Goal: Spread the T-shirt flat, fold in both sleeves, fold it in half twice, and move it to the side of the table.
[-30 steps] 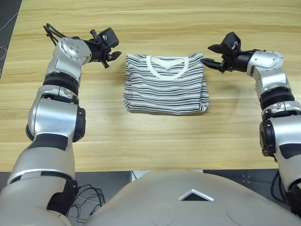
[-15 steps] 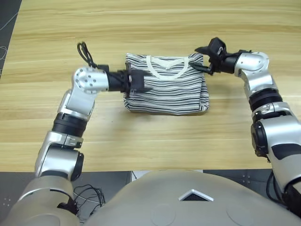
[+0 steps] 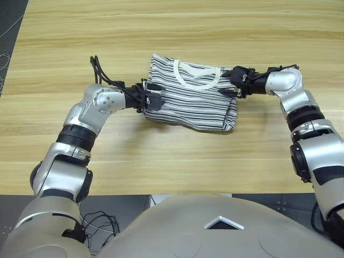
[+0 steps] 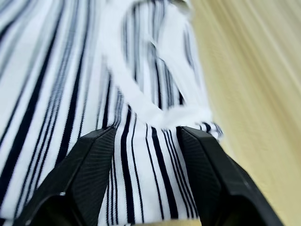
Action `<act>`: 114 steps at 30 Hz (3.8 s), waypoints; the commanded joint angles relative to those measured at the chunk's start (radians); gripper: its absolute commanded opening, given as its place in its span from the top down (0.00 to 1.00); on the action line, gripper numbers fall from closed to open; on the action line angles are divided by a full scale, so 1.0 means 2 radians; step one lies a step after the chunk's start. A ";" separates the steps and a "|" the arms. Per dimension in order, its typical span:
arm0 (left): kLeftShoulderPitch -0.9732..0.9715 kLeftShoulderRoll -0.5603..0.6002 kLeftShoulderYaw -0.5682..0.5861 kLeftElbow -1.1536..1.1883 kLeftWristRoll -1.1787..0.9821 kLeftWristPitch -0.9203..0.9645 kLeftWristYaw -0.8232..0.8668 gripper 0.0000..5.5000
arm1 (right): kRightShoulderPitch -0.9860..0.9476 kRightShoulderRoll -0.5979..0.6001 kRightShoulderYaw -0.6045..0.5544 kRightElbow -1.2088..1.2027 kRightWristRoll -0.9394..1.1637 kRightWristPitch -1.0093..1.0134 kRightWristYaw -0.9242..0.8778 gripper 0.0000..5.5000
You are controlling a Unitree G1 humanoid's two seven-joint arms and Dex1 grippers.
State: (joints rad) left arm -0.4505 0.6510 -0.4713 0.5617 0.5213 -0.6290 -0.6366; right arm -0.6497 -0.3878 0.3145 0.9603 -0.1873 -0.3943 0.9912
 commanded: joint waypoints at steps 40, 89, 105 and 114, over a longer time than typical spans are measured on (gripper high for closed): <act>-0.071 0.079 -0.143 0.058 0.071 -0.045 0.177 0.62 | 0.140 -0.120 0.025 -0.381 0.060 0.328 0.001 0.54; 0.165 0.253 -0.088 -0.177 0.013 -0.069 0.247 0.34 | 0.198 -0.213 0.047 -0.377 -0.013 -0.097 0.073 0.26; 0.225 0.217 -0.034 -0.213 0.088 -0.081 0.217 0.25 | 0.156 -0.144 0.111 -0.227 -0.136 -0.327 -0.098 0.16; 0.253 0.217 -0.018 -0.231 0.074 -0.077 0.161 0.25 | 0.138 -0.130 0.134 -0.199 -0.159 -0.341 -0.140 0.16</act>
State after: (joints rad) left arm 0.0060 1.0866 -0.4760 0.0868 0.6340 -0.7918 -0.2309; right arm -0.3834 -0.6521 0.5437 0.5287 -0.4300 -1.0885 0.6961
